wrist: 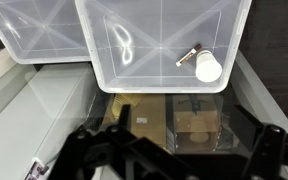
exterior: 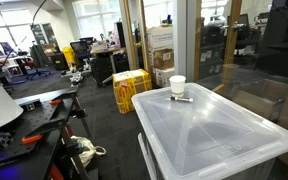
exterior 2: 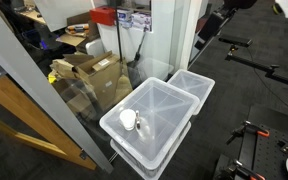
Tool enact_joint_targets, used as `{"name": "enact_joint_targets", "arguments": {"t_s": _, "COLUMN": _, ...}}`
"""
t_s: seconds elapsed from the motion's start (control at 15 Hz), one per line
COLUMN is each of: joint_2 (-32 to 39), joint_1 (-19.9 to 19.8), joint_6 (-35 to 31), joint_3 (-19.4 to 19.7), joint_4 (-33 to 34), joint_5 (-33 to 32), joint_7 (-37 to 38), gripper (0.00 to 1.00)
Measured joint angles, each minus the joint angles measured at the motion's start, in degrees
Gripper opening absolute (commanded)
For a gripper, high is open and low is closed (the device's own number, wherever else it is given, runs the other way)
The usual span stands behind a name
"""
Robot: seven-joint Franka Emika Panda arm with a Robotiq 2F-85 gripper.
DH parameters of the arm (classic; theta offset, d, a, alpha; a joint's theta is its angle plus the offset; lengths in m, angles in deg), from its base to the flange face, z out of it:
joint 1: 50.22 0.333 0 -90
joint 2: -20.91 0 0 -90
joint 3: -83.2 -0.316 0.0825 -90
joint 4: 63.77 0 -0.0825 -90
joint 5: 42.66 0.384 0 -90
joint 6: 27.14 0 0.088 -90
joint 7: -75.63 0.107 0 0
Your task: Move the cup to the right
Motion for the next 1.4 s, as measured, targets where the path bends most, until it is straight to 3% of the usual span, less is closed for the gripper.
{"name": "enact_joint_targets", "arguments": {"t_s": 0.73, "joint_2": 18.49, "joint_1": 0.75, "joint_6": -16.31, "joint_3": -2.61, "joint_4": 4.05, "joint_5": -0.11, "joint_7": 1.14, "gripper": 1.0}}
{"name": "enact_joint_targets", "arguments": {"t_s": 1.07, "joint_2": 26.12, "joint_1": 1.41, "joint_6": -16.47, "joint_3": -2.72, "joint_4": 8.69, "joint_5": -0.25, "joint_7": 0.4, "gripper": 1.0}}
{"name": "enact_joint_targets", "arguments": {"t_s": 1.4, "joint_2": 27.8, "joint_1": 1.9, "joint_6": -16.42, "joint_3": -2.68, "joint_4": 9.99, "joint_5": -0.24, "joint_7": 0.29, "gripper": 1.0}}
